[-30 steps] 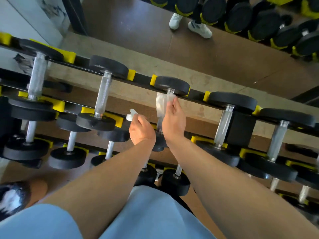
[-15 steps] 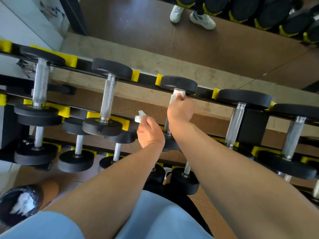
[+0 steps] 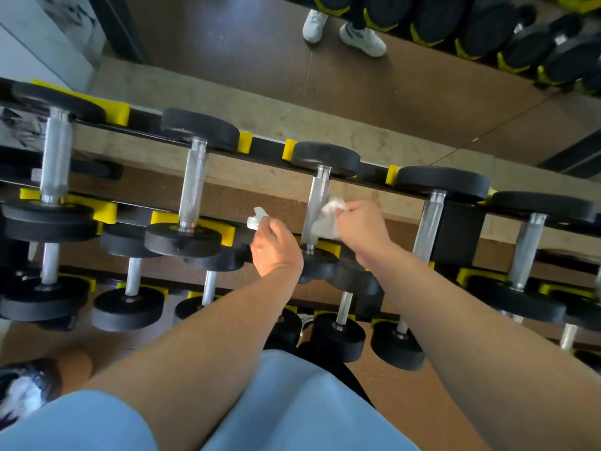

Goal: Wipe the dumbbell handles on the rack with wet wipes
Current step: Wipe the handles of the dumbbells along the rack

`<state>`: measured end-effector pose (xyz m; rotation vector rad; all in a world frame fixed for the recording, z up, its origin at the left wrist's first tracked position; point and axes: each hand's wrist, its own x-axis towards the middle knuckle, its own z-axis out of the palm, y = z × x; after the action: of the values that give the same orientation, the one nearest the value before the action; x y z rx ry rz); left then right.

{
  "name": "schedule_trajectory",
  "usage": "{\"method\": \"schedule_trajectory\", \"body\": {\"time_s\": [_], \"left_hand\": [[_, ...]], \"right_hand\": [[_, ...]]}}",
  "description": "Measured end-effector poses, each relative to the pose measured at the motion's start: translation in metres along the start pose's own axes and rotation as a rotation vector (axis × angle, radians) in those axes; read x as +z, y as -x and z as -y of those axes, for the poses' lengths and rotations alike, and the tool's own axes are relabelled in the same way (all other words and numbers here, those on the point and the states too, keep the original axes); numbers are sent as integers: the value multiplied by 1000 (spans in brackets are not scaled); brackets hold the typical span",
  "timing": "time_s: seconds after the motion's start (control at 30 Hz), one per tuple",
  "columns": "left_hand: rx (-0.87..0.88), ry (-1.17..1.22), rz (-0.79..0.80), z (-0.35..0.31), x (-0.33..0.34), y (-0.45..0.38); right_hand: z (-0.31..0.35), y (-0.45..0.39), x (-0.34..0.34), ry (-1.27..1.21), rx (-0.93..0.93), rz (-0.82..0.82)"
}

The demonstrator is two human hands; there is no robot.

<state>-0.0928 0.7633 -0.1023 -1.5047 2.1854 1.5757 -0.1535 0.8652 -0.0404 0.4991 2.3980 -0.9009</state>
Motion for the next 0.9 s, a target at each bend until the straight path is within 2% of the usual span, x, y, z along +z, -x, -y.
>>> {"method": "schedule_trajectory", "body": {"time_s": [0.07,0.2,0.23,0.33,0.4,0.43,0.5,0.53,0.6,0.7,0.77,0.83,0.9], "left_hand": [[-6,1,8,-1,-2,0],[-6,-10,10,0,-3,0],[-1,-8,13,1,-2,0],[0,-2,20,1,-2,-2],[-1,-2,27,1,-2,-1],[0,2,29,1,-2,-1],[-3,13,29,2,-1,-2],[-8,17,28,2,-1,-2],[-18,18,36,2,-1,-3],[-24,30,39,4,-2,-4],[-14,39,25,4,-1,-4],[-12,49,9,6,0,-4],[-21,59,5,5,0,-3]], "right_hand": [[14,-12,3,-50,-67,-135],[12,3,28,221,-153,-144],[5,12,29,339,-160,-93],[-16,27,18,761,-250,199],[-21,29,4,760,-316,238],[-19,28,-2,673,-348,177],[-14,18,-9,508,-494,-92],[-10,11,-11,504,-622,-208],[-5,-10,-6,681,-896,-269],[-15,-25,1,1036,-1120,-123],[-28,-20,1,1138,-1263,33],[-38,-10,1,1100,-1294,212],[-37,-8,-1,956,-1201,320]]}}
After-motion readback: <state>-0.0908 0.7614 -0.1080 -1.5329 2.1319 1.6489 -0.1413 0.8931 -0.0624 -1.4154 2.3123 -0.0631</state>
